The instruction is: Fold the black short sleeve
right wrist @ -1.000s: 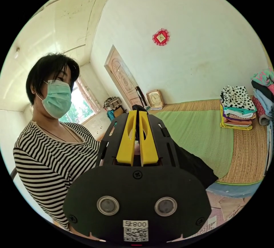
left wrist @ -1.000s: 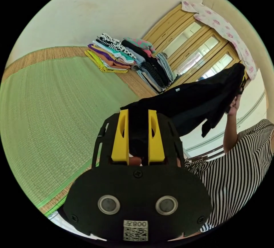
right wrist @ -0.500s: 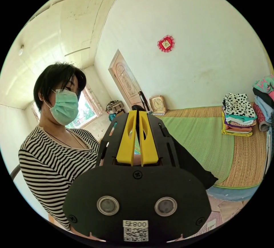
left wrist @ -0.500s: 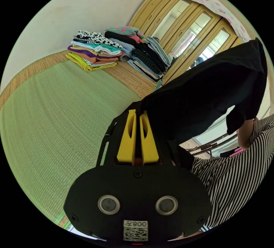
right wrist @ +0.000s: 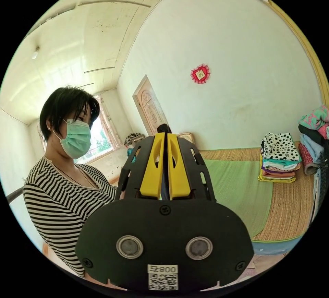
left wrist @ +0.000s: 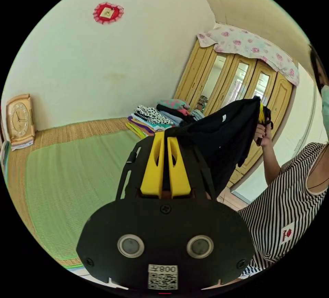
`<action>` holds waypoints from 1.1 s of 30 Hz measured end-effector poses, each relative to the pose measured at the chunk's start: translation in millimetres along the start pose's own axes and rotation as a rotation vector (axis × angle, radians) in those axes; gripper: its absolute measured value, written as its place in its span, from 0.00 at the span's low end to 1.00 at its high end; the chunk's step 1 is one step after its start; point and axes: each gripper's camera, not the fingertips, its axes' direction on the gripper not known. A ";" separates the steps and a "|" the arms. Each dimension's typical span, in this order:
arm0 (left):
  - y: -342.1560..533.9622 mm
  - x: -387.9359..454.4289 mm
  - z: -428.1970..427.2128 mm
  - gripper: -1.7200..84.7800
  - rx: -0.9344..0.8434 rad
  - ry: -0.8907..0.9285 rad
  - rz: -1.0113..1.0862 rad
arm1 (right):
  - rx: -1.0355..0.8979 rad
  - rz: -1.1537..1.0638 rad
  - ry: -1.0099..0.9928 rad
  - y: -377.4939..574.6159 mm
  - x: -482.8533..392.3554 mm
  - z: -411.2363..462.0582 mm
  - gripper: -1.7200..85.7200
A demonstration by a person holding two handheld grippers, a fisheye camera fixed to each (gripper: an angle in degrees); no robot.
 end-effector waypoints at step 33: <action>-17.5 316.0 -347.6 0.03 0.419 -0.663 0.386 | 0.046 -0.291 -0.269 -35.6 -35.3 16.5 0.02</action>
